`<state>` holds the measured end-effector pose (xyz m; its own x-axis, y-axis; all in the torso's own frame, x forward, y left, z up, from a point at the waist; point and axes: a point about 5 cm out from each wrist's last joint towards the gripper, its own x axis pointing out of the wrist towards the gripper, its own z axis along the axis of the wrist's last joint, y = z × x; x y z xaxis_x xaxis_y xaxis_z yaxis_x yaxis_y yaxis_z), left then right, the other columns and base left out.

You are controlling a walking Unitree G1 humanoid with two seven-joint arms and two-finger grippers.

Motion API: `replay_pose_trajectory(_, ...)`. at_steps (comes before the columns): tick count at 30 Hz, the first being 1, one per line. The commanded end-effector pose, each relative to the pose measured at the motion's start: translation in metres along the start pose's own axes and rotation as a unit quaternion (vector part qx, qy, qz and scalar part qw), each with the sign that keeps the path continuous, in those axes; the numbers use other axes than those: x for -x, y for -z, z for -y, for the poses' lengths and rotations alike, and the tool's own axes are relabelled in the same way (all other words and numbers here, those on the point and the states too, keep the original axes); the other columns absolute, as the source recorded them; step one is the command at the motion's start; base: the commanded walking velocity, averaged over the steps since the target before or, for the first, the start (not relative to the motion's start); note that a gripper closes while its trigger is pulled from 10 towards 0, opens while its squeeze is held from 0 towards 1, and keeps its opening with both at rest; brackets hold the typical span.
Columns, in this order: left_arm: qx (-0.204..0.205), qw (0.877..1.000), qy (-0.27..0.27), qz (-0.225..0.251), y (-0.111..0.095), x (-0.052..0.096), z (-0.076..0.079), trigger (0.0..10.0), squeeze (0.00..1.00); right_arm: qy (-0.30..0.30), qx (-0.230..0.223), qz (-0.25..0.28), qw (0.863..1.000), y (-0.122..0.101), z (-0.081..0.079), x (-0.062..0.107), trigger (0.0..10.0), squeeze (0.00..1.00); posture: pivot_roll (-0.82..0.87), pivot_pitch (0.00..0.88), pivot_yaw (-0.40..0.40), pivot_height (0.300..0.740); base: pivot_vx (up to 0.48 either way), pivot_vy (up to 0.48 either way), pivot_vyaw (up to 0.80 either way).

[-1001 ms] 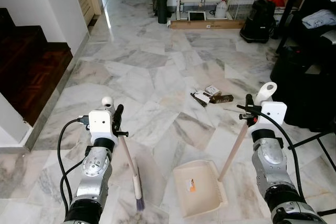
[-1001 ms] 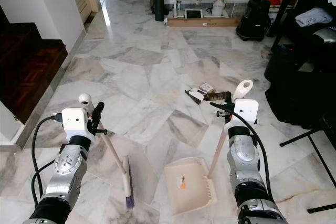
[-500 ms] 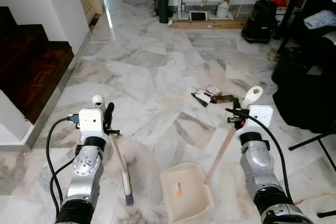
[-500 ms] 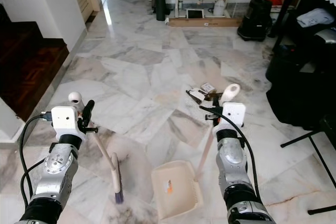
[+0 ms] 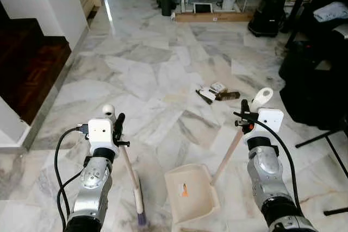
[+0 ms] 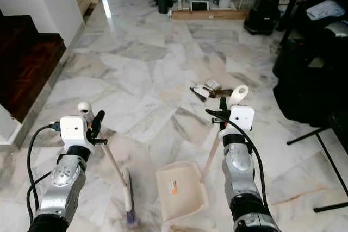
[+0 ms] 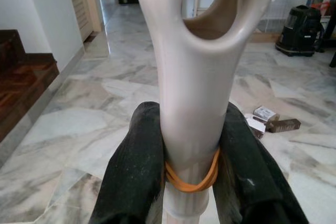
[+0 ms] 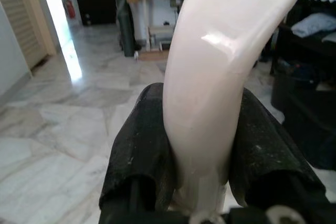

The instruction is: Sweep floor

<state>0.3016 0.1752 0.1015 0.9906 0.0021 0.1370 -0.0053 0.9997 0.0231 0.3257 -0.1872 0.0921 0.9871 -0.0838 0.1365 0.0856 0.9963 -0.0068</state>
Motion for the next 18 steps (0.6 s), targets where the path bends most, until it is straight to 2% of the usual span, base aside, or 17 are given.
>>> replay_pose_trajectory(1, -0.005, 1.0, 0.002, 0.023, -0.0106, -0.0012, 0.0014, 10.0, 0.0, 0.001, -0.005, 0.021, 1.0, -0.0108, -0.0002, -0.0047, 10.0, 0.0, 0.04, 0.136, -0.017, 0.74, 0.307, 0.0, 0.0)
replay_pose_trajectory(18, -0.007, 1.0, 0.01, 0.011, -0.0089, 0.003, 0.002, 10.0, 0.0, -0.007, -0.013, 0.012, 1.0, -0.0081, -0.0093, 0.0005, 10.0, 0.0, 0.04, 0.116, -0.005, 0.74, 0.33, 0.0, 0.0)
